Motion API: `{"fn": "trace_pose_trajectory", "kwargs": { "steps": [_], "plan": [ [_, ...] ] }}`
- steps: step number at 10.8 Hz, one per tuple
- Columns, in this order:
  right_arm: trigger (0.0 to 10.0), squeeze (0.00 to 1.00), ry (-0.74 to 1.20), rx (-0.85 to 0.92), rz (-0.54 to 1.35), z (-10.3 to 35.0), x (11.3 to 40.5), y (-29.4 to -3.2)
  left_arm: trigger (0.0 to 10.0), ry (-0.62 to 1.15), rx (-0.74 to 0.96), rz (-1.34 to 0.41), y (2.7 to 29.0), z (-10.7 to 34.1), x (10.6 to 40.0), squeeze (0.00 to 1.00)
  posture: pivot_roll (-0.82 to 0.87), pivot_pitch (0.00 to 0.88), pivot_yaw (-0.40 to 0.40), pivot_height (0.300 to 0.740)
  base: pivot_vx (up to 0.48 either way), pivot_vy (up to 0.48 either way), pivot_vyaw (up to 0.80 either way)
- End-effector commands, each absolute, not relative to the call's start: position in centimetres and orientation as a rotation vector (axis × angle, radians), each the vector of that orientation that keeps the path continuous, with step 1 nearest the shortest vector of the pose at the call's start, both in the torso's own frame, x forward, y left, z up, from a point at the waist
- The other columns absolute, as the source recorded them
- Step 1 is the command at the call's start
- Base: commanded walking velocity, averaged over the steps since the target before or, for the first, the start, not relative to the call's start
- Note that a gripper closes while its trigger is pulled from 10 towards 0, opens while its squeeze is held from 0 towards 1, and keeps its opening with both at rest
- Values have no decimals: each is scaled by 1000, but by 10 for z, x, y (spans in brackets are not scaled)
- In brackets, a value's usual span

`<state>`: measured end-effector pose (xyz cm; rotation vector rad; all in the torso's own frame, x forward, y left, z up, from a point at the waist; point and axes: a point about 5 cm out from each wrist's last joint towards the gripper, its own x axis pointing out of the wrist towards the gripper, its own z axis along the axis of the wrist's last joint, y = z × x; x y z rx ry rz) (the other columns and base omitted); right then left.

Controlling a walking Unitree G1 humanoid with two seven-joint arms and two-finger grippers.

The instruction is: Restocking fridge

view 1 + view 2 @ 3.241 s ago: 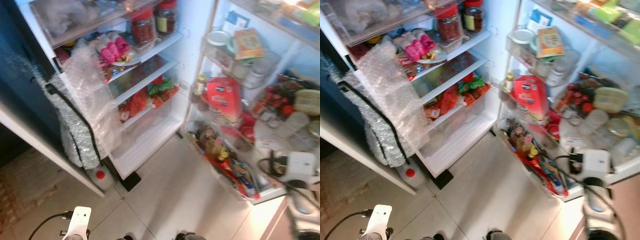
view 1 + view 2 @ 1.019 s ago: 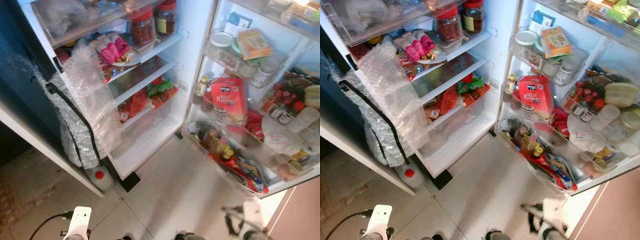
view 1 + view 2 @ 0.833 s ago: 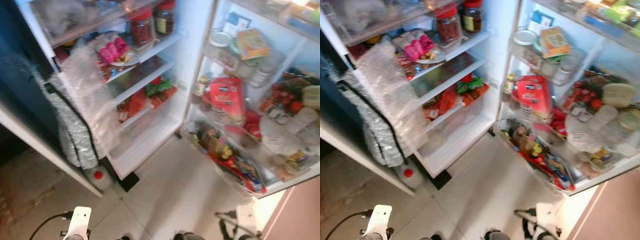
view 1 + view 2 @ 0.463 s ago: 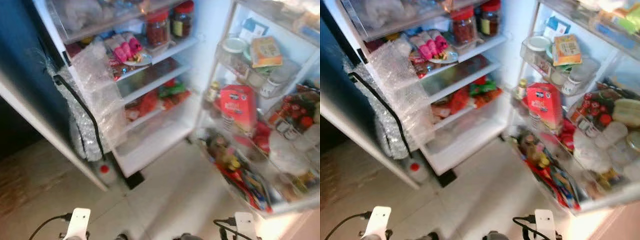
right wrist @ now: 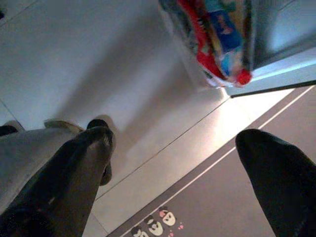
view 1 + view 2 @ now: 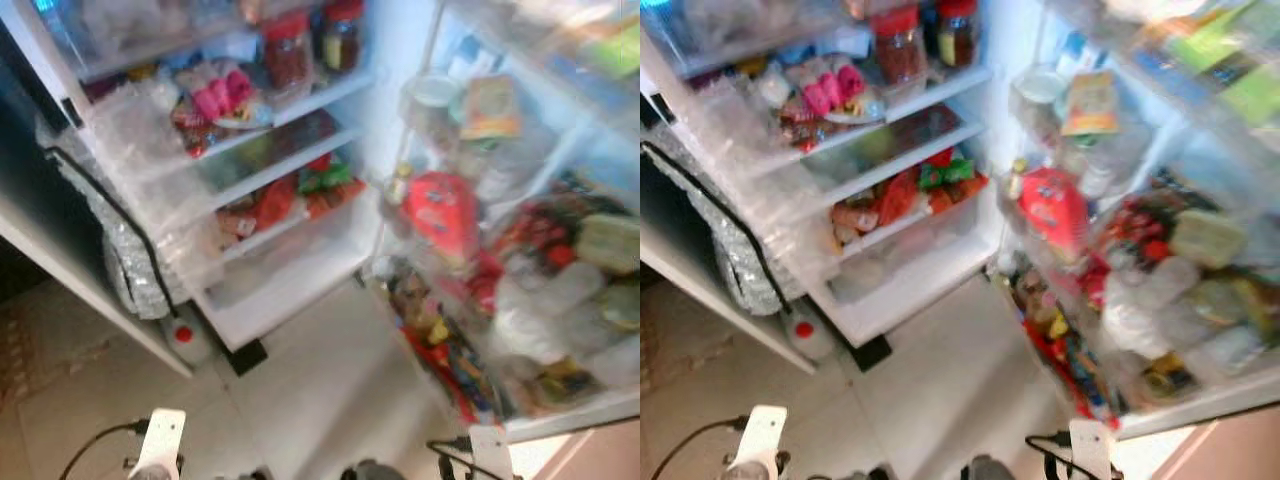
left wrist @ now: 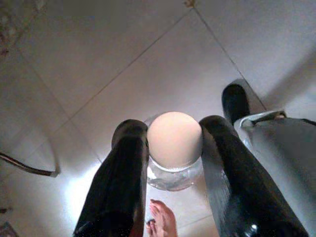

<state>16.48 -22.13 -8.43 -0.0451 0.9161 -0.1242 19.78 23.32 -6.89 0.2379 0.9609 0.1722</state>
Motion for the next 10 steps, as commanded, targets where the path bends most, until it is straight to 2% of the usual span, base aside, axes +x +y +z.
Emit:
{"fn": "trace_pose_trajectory", "kwargs": {
  "steps": [1, 3, 6, 10],
  "plan": [
    [10000, 0, 949, -36, -106, -89, 157, -216, 10000, 1005, 255, 182, 239, -74, 184, 0, -194, 188, -9, 740, 0, 0, 0],
    [10000, 0, 931, -41, -116, -88, 158, -217, 10000, 1004, 254, 182, 239, -75, 184, 0, -194, 190, -10, 740, 0, 0, 0],
    [10000, 0, 776, -50, -226, -71, 179, -234, 10000, 999, 252, 186, 239, -74, 185, 0, -196, 197, -7, 740, 0, 0, 0],
    [10000, 0, 740, -65, -224, -67, 189, -232, 10000, 997, 251, 188, 240, -74, 185, 0, -191, 200, -6, 740, 0, 0, 0]
  ]
}}
